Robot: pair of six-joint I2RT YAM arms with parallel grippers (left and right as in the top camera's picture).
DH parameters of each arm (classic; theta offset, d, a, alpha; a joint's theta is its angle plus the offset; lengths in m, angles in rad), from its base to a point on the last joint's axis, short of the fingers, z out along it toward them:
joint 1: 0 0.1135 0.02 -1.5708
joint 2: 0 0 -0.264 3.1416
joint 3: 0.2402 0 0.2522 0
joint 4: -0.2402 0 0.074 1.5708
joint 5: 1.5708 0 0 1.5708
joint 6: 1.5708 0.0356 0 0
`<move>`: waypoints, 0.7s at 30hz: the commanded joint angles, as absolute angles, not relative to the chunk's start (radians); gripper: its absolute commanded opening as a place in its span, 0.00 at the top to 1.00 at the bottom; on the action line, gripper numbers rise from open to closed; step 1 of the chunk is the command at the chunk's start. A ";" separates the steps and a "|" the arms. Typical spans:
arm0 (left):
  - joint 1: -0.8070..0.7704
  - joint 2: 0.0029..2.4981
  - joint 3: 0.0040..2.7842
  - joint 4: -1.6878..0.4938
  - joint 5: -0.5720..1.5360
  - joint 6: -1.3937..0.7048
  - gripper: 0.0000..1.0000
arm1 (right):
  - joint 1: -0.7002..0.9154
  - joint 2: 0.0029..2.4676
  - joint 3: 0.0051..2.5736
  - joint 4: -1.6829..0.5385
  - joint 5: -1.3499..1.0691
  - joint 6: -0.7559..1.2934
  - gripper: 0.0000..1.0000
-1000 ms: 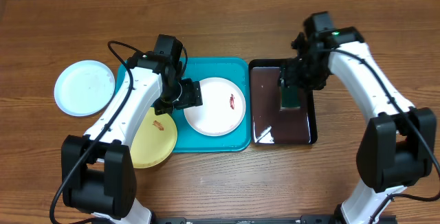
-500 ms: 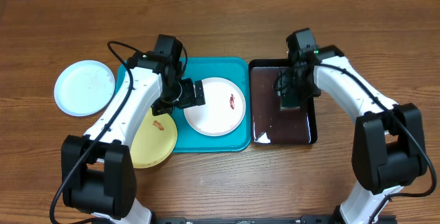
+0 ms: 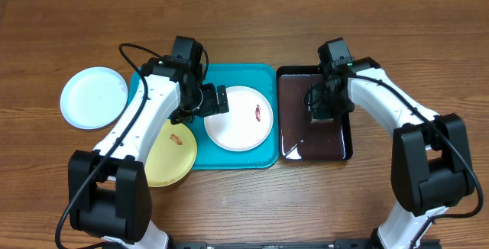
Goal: Clean dirty plates on tray and stack at the side
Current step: 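Close the right gripper on the sponge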
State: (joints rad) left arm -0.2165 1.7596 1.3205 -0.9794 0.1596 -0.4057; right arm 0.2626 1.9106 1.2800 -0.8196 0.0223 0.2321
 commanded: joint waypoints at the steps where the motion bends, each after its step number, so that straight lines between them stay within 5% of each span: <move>1: -0.223 1.752 1.315 -0.979 0.153 -0.408 0.00 | 0.265 1.911 1.261 -0.801 0.012 0.232 0.33; 10: -0.223 1.752 1.315 -0.979 0.153 -0.408 0.00 | 0.265 1.911 1.261 -0.770 -0.028 0.229 0.47; 21: -0.223 1.752 1.315 -0.979 0.153 -0.408 0.00 | 0.265 1.917 1.244 -0.748 -0.028 0.229 0.43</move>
